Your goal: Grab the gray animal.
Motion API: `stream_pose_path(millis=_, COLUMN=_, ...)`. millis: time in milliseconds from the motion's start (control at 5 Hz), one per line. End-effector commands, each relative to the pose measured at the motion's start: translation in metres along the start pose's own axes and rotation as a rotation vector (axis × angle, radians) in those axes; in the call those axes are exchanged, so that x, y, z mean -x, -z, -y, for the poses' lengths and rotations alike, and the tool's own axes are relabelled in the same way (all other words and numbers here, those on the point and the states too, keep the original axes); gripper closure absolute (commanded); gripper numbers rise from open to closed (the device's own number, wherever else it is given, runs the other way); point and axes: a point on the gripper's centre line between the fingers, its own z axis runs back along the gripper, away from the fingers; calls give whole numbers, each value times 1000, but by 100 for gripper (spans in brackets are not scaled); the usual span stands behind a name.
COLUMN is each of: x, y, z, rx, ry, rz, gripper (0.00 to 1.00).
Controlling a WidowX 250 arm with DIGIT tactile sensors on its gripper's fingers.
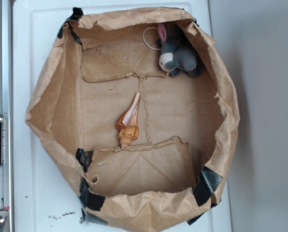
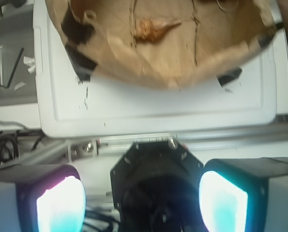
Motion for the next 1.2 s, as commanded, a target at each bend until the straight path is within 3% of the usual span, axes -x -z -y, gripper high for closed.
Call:
stream_pose_path(millis=0, x=-60, y=14, z=-5, rx=1, ry=-9, rz=75, gripper=0)
stream_pose_path(millis=200, x=-90, y=16, z=-22, rx=92, ry=101, rz=225, gripper=0)
stream_pose_path(millis=400, x=-105, y=27, z=-28, rx=57, ry=218, rz=330, gripper=0)
stream_pose_path(millis=600, x=-113, y=37, z=-32, rx=34, ry=360, rz=377, gripper=0)
stream_pose_path(millis=1000, x=-147, y=82, z=-26, rx=72, ry=316, rz=263, gripper=0)
